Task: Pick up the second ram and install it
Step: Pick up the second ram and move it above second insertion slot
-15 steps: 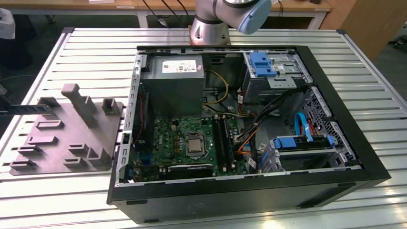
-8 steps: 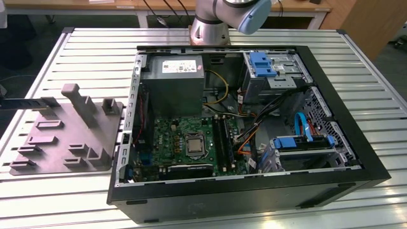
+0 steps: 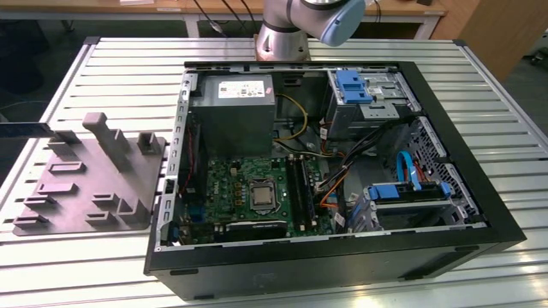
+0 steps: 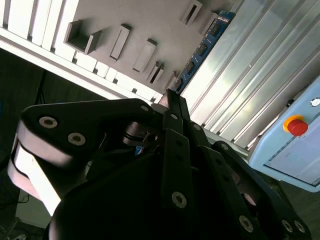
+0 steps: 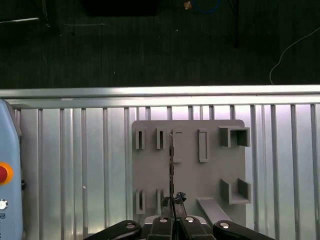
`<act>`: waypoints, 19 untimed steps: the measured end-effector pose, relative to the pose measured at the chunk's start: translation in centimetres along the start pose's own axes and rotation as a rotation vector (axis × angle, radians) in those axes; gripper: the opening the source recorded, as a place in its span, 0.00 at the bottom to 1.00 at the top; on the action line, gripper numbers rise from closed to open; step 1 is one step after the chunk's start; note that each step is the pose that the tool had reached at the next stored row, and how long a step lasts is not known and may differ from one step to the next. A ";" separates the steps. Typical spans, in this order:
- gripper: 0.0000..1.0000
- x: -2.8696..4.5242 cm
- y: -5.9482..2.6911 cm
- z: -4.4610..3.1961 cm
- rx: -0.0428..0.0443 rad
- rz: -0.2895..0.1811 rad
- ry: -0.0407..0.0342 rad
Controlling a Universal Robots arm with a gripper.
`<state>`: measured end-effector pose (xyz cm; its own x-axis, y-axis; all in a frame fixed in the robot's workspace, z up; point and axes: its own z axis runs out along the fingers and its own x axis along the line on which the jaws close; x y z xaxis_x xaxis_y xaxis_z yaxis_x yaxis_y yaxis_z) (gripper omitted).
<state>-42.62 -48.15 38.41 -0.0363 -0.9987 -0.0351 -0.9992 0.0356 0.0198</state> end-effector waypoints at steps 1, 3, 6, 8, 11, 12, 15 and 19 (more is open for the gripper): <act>0.11 -0.01 0.00 -0.19 0.0000 0.000 0.0000; 0.11 -0.02 0.01 -0.60 0.0000 0.000 0.0000; 0.11 -0.03 0.02 -0.96 0.0000 0.000 0.0000; 0.11 -0.03 0.02 -0.96 0.0002 0.000 0.0002; 0.11 -0.04 0.02 -0.97 0.0000 0.000 0.0007; 0.11 -0.04 0.01 -0.97 0.0000 0.000 0.0007; 0.11 -0.05 -0.19 -0.97 0.0001 0.000 0.0007; 0.11 -0.07 -0.79 -0.98 0.0001 0.000 0.0007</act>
<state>-41.81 -48.15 39.37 -0.0363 -0.9987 -0.0344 -0.9992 0.0356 0.0197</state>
